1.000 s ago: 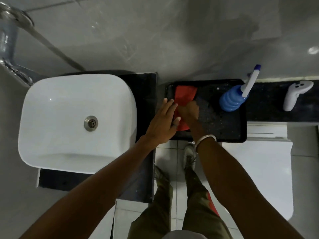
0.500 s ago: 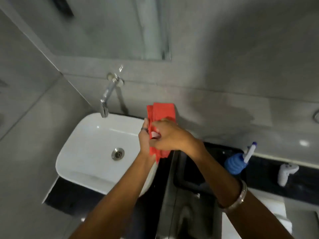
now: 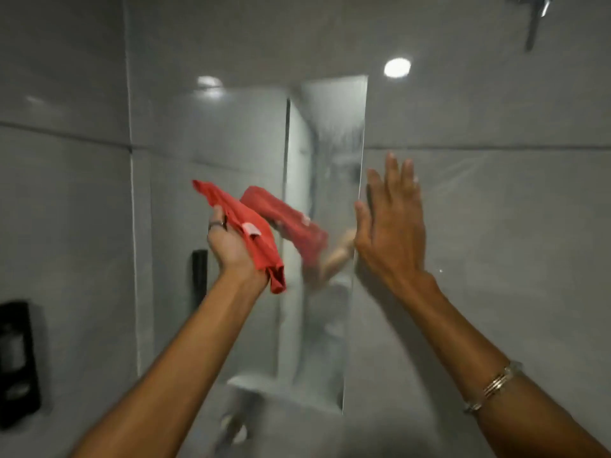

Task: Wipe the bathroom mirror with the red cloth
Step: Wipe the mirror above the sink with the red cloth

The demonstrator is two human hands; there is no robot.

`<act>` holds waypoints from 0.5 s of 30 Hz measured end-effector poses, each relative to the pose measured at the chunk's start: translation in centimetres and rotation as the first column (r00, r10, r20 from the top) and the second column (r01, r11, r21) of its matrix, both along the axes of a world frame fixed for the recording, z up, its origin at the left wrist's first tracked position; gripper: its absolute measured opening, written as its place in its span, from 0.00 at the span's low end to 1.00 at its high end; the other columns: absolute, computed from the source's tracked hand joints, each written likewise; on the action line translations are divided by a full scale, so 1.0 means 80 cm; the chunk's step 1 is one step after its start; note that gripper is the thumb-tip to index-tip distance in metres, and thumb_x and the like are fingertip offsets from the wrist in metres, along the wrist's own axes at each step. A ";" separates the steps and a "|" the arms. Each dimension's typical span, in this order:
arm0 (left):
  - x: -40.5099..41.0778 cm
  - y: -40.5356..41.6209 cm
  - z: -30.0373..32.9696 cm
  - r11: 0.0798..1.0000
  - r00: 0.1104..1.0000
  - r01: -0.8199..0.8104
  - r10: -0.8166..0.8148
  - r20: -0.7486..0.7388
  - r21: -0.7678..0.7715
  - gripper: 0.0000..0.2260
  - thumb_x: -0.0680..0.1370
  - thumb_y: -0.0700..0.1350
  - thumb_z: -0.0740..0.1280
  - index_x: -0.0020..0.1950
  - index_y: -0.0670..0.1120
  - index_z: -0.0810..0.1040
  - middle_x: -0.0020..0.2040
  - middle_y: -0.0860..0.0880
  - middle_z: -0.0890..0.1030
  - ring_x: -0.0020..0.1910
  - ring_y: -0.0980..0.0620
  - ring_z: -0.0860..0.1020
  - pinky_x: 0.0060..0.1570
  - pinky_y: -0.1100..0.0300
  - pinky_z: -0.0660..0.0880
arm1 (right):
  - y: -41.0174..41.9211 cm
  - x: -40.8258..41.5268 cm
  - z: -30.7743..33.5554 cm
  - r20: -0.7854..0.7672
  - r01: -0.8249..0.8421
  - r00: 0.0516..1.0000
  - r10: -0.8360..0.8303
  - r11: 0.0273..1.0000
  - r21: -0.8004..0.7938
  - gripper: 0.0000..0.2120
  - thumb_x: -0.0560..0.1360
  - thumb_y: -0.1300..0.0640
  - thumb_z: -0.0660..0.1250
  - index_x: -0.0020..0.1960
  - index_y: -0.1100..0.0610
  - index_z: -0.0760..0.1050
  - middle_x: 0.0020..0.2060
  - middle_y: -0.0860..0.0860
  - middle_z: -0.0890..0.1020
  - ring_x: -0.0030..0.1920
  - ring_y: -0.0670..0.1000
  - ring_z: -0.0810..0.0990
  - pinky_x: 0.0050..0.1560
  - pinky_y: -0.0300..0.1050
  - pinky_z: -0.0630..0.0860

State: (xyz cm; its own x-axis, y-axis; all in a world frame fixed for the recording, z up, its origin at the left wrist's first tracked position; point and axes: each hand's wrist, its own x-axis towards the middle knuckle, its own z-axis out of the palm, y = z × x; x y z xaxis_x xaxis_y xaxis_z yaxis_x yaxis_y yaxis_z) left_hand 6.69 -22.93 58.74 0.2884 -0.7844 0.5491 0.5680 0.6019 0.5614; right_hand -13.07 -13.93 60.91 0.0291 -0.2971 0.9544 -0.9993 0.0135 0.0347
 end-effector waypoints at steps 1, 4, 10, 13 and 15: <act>0.001 -0.013 0.038 0.997 0.995 -0.067 0.069 0.070 -0.028 0.21 0.86 0.60 0.52 0.56 0.50 0.81 0.43 0.53 0.87 0.46 0.55 0.85 0.49 0.57 0.79 | -0.008 -0.015 0.014 -0.011 0.029 0.999 -0.030 0.999 -0.030 0.28 0.85 0.46 0.51 0.82 0.55 0.57 0.83 0.58 0.50 0.83 0.59 0.44 0.82 0.60 0.50; -0.013 -0.050 0.135 0.957 0.888 -0.145 0.238 0.394 -0.251 0.31 0.81 0.72 0.53 0.80 0.59 0.63 0.79 0.45 0.68 0.77 0.41 0.69 0.76 0.37 0.64 | -0.021 -0.049 0.061 0.004 0.166 0.986 -0.166 0.986 -0.033 0.31 0.84 0.41 0.41 0.83 0.53 0.46 0.83 0.55 0.43 0.83 0.57 0.38 0.82 0.62 0.47; -0.043 -0.099 0.180 0.373 0.102 -0.608 0.912 0.396 -0.701 0.28 0.86 0.54 0.44 0.84 0.50 0.40 0.85 0.46 0.42 0.84 0.44 0.41 0.82 0.43 0.40 | -0.038 -0.053 0.056 -0.049 0.196 0.979 -0.200 0.978 -0.076 0.32 0.83 0.39 0.36 0.83 0.52 0.41 0.83 0.54 0.40 0.83 0.55 0.37 0.82 0.62 0.45; -0.046 -0.113 0.196 0.335 0.017 -0.583 0.916 0.401 -0.741 0.28 0.85 0.55 0.43 0.84 0.50 0.42 0.85 0.45 0.43 0.84 0.44 0.42 0.82 0.42 0.42 | -0.041 -0.051 0.054 -0.031 0.195 0.979 -0.199 0.976 -0.097 0.32 0.83 0.39 0.36 0.83 0.52 0.41 0.83 0.54 0.41 0.83 0.54 0.37 0.83 0.60 0.44; -0.055 -0.100 0.211 0.295 -0.011 -0.500 0.938 0.347 -0.814 0.28 0.85 0.56 0.42 0.84 0.50 0.43 0.85 0.44 0.43 0.84 0.43 0.43 0.82 0.40 0.43 | -0.039 -0.048 0.054 -0.017 0.178 0.983 -0.180 0.979 -0.097 0.32 0.83 0.40 0.36 0.83 0.52 0.41 0.83 0.54 0.42 0.83 0.53 0.36 0.83 0.58 0.43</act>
State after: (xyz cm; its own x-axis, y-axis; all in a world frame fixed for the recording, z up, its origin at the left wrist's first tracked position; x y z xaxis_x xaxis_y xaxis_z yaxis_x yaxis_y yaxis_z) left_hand 2.29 -30.92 75.64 -0.0868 -0.0608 0.9944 -0.7929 0.6085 -0.0320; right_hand -16.92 -17.07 65.24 0.0080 -0.2085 0.9780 -0.9792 0.1965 0.0499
